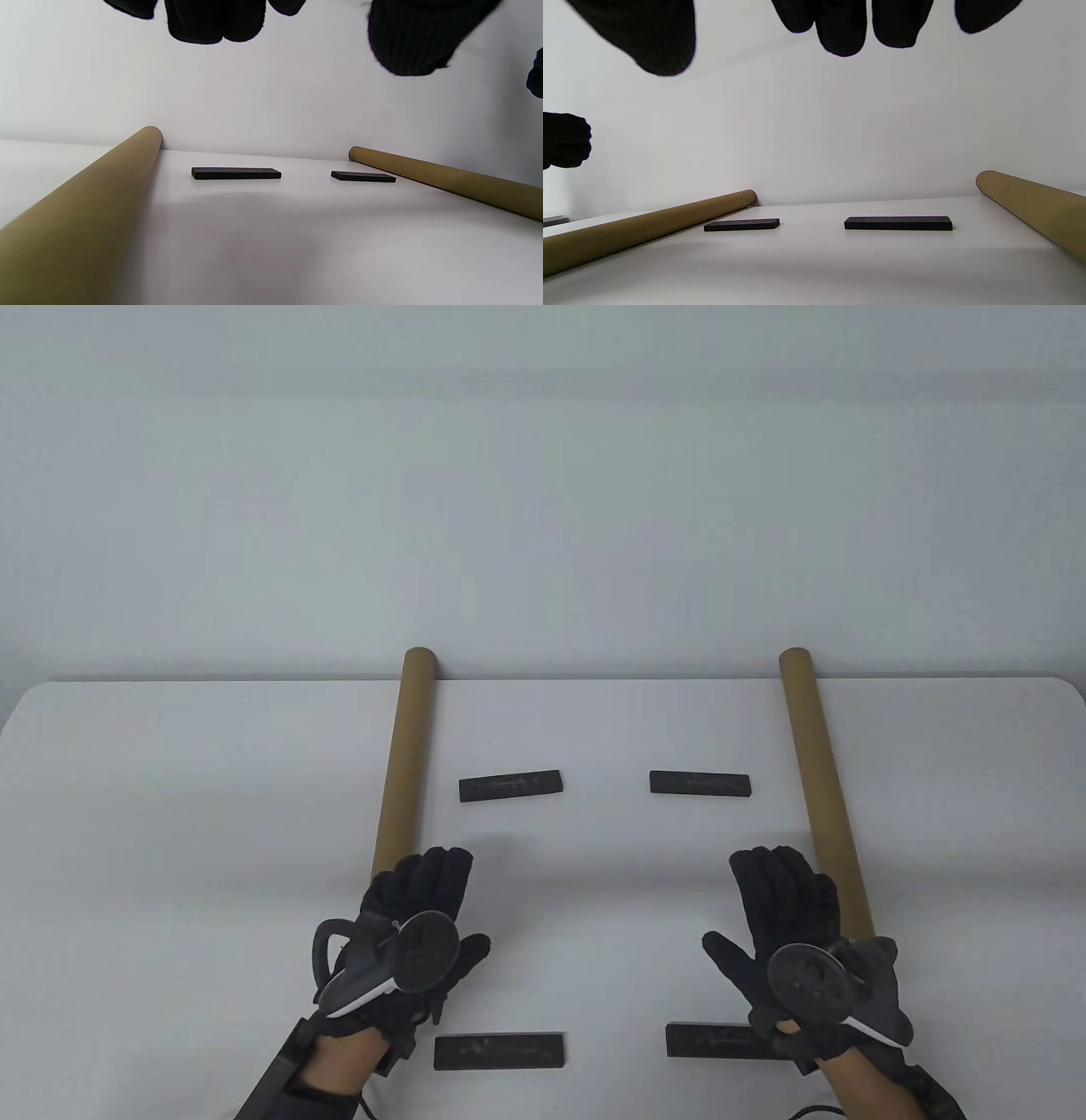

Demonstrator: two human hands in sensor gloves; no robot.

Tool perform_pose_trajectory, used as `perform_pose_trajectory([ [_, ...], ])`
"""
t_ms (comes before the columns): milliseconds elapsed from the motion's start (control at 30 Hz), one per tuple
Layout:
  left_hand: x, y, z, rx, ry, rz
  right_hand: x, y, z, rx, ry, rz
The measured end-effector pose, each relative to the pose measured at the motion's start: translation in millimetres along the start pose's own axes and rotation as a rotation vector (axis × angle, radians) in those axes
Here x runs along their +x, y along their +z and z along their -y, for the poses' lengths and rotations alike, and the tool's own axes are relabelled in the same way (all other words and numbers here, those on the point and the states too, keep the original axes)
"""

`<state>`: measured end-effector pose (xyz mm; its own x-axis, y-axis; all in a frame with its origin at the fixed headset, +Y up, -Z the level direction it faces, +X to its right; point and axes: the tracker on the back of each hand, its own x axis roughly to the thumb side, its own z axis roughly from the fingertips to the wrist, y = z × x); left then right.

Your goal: Roll up papers and store in mailing tubes

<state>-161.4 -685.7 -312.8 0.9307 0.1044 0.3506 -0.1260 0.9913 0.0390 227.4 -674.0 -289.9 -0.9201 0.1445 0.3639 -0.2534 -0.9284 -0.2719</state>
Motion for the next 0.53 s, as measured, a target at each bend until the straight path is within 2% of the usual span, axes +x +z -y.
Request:
perform_pose_trajectory([
  [533,-3.5,-0.1,-0.3,-0.004,-0.002,-0.014,3.0,-0.4,-2.3,0.012,-0.013,0.005],
])
